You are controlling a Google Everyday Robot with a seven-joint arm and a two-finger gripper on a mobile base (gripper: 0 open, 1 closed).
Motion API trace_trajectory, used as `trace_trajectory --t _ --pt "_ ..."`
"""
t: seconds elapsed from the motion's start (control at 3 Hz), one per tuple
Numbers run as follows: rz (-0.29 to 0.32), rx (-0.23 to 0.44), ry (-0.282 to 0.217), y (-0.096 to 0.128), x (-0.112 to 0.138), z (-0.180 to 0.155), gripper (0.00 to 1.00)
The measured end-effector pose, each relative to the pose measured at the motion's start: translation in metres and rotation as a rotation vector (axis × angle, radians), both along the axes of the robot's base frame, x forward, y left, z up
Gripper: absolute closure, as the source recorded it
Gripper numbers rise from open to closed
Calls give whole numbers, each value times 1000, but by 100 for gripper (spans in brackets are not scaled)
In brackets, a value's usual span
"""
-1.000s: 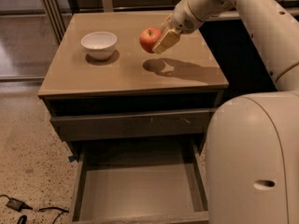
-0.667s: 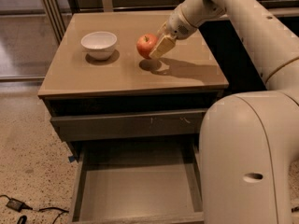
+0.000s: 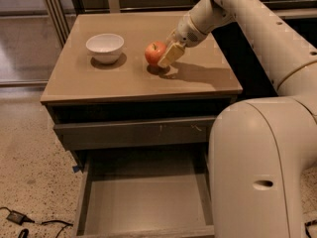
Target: Pick apple from middle drawer and place on counter
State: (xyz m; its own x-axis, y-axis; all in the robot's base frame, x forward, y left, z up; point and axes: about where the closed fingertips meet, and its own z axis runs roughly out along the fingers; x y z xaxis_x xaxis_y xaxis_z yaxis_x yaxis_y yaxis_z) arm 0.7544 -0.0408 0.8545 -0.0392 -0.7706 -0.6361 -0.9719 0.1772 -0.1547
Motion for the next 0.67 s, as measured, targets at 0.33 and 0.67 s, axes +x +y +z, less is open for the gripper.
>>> trace_trajectory --t 0.33,0.67 --pt "0 -1 4 0 0 -3 100" --pt "0 -1 4 0 0 -3 81"
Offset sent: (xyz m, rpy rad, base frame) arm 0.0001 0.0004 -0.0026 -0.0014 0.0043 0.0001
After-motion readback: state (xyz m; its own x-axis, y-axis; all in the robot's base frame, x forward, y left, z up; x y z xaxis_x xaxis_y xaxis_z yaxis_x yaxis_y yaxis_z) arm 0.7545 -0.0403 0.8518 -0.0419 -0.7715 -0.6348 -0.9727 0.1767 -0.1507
